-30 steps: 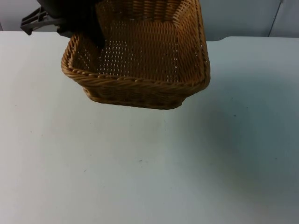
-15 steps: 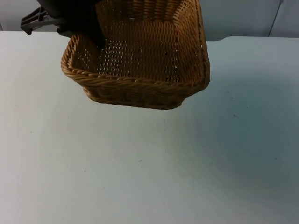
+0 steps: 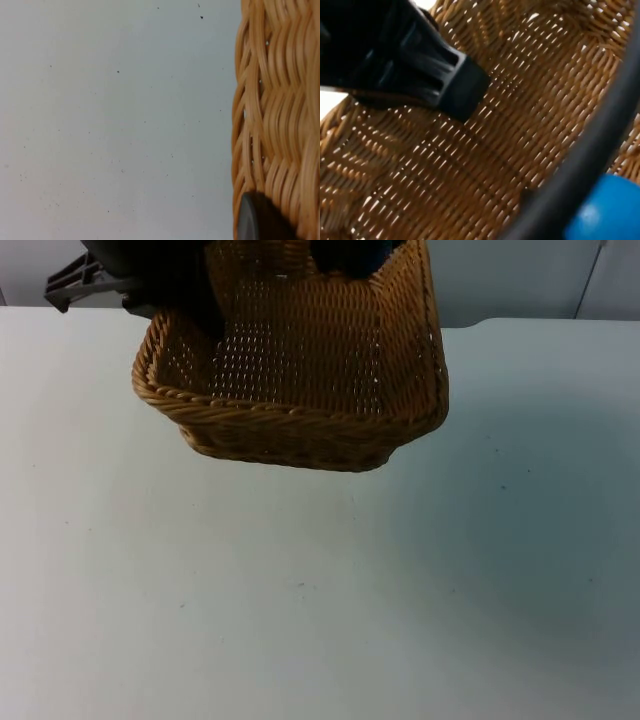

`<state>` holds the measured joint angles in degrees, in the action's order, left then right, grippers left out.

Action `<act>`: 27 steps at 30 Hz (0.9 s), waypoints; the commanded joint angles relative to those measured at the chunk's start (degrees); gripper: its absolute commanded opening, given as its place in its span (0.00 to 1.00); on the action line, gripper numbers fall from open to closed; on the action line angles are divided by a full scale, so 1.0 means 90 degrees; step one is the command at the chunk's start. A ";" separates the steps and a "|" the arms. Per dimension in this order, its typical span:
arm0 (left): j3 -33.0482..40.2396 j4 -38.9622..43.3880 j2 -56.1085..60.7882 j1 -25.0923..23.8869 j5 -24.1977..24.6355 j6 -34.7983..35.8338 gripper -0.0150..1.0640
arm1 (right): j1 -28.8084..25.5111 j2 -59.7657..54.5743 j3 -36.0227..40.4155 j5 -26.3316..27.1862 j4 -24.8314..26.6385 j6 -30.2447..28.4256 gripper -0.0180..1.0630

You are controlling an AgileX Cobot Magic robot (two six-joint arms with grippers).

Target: Pick up the basket with the left hand and place the ball into the basket with the right hand.

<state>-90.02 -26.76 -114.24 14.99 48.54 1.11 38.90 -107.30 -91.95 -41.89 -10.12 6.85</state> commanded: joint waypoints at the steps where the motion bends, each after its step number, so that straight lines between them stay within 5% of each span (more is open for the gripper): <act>1: -0.0008 -0.0149 0.0106 0.0003 -0.0090 -0.0040 0.01 | 0.0028 -0.0059 -0.0051 0.0113 0.0013 -0.0054 0.01; 16: -0.0008 -0.0149 0.0106 0.0003 -0.0115 -0.0038 0.01 | 0.0028 -0.0359 -0.0001 0.0266 0.0230 -0.0027 0.06; 20: -0.0008 -0.0149 0.0106 0.0003 -0.0115 -0.0038 0.01 | 0.0028 -0.0387 -0.0001 0.0252 0.0230 -0.0091 0.21; 27: -0.0008 -0.0149 0.0106 0.0003 -0.0115 -0.0038 0.01 | 0.0028 -0.0387 -0.0001 0.0252 0.0230 -0.0148 0.75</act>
<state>-90.02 -26.76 -114.24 14.99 48.44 0.62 38.90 -110.86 -91.95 -39.90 -8.21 6.14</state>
